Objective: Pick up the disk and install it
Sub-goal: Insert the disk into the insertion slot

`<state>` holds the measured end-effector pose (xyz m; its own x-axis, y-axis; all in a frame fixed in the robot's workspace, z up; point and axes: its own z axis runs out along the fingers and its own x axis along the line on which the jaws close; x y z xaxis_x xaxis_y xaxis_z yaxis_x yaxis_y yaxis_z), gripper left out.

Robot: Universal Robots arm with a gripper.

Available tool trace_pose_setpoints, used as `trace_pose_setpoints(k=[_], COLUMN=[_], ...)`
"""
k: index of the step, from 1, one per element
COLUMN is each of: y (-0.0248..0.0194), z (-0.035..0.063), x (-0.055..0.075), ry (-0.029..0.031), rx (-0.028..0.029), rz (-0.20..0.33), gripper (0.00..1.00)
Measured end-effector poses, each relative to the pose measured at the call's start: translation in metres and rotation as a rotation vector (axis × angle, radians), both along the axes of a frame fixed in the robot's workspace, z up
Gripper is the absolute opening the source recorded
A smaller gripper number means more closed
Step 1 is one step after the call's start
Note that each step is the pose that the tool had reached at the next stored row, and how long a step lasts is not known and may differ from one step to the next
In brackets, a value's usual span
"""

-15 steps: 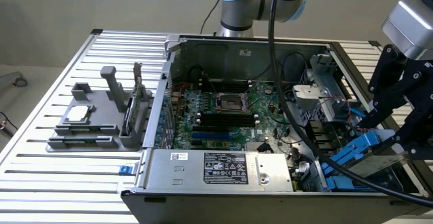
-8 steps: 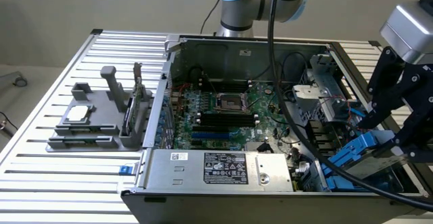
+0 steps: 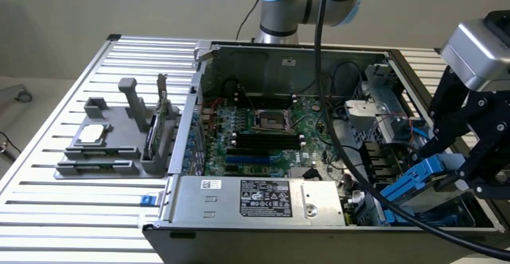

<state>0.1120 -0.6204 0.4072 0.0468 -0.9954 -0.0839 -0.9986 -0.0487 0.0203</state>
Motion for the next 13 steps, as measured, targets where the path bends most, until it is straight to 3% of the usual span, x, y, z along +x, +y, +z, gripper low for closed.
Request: trace_pose_setpoints(k=[4, 6, 11, 13], y=[-0.0006, -0.0005, -0.0006, -0.0007], z=[-0.0051, -0.0056, -0.0059, -0.006], x=[0.0001, 0.0001, 0.0001, 0.0], ry=[0.0, 0.0, 0.0, -0.0002], rx=[0.0016, 0.0014, 0.0019, 0.0067], rz=[0.005, 0.007, 0.009, 0.009], gripper=[0.44, 0.33, 0.33, 0.33])
